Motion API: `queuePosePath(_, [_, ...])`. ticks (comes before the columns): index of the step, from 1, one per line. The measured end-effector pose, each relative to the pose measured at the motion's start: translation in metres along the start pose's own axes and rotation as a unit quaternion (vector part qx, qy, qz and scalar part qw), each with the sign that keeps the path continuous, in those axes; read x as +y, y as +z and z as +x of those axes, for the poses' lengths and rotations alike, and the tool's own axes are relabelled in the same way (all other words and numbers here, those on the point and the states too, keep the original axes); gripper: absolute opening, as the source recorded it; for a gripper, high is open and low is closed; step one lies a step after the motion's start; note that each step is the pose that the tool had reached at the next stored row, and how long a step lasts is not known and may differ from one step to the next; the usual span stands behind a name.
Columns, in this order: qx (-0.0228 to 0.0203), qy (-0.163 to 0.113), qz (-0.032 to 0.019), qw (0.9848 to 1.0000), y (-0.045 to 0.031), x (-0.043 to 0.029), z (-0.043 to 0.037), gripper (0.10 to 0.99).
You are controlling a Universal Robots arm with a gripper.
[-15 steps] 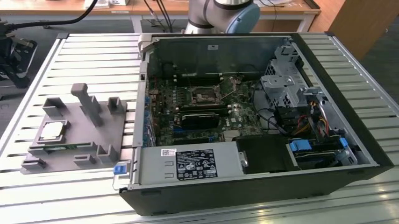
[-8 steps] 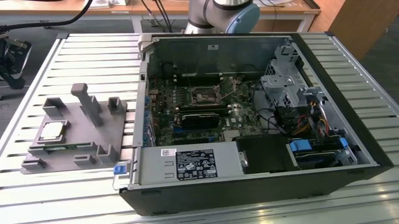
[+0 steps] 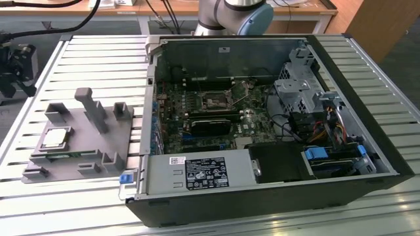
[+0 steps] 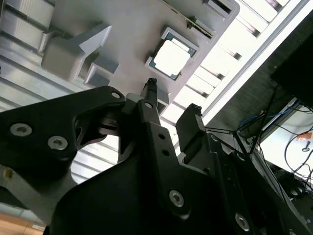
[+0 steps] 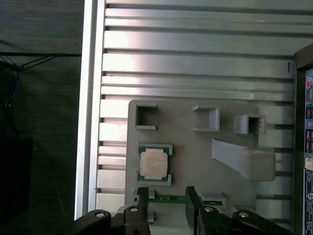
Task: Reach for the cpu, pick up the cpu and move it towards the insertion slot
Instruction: 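Pick up the cpu and move it towards the insertion slot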
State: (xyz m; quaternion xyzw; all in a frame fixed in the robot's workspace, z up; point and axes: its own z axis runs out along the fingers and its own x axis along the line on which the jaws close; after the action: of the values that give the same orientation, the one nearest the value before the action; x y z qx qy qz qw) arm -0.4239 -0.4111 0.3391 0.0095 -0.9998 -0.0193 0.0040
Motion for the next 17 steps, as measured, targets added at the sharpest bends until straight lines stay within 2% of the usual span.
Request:
queuePosePath(4, [0.0015, 0.0, 0.0, 1.0, 0.0073, -0.0013, 0.0, 0.584])
queuePosePath(6, [0.0025, 0.0, 0.0, 1.0, 0.0108, -0.0023, 0.0, 0.584])
queuePosePath(8, [0.0034, 0.0, -0.0001, 1.0, 0.0145, -0.0032, 0.0, 0.702])
queuePosePath(9, [0.0034, 0.0, -0.0001, 1.0, 0.0162, -0.0039, 0.0, 0.702])
queuePosePath(10, [0.0036, 0.0, -0.0001, 1.0, 0.0178, -0.0044, 0.0001, 0.765])
queuePosePath(17, [0.0036, 0.0, -0.0001, 1.0, 0.028, -0.0087, 0.0041, 0.765])
